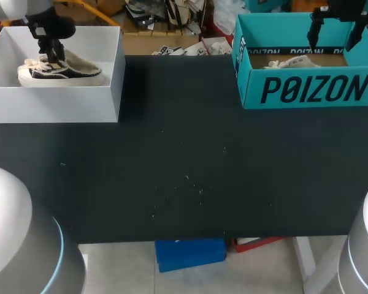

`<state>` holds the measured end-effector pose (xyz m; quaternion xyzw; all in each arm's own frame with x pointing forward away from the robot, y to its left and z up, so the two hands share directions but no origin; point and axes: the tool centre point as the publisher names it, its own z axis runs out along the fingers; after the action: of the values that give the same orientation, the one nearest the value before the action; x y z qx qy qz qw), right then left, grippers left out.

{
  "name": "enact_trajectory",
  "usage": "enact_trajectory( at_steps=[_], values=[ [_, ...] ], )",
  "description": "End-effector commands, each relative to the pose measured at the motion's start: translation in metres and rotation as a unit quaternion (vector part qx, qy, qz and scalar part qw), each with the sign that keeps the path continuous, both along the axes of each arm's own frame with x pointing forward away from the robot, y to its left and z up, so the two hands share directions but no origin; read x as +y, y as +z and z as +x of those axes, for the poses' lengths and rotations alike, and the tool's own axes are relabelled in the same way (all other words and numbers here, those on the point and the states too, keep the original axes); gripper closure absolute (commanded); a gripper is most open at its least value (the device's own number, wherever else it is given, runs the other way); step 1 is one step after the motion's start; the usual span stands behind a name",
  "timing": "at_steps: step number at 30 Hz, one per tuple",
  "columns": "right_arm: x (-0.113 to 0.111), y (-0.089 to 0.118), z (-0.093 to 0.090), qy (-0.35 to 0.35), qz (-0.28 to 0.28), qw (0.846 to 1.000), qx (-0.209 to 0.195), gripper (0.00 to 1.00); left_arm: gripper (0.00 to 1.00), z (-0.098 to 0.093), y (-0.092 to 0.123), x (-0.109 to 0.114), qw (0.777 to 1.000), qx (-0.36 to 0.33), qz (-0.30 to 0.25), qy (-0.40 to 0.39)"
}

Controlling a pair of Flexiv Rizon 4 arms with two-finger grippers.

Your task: Take the shoe out of the shoebox, open the shoe tongue, remove and reinsert the insole, then place the shoe into the shoebox

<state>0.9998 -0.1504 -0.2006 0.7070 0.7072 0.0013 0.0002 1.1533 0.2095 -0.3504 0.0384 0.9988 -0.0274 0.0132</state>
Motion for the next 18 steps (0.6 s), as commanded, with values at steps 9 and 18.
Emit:
enact_trajectory(
  at_steps=[9,18],
  values=[
    [0.000,0.000,0.000,0.000,0.000,1.000,0.000,0.00,0.60,-0.004,-0.026,0.002,1.000,0.016,0.011,0.006],
    [0.000,0.000,0.000,0.000,0.000,1.000,0.000,0.00,0.61,0.001,-0.048,0.000,1.000,0.014,0.021,0.004]
  ],
)
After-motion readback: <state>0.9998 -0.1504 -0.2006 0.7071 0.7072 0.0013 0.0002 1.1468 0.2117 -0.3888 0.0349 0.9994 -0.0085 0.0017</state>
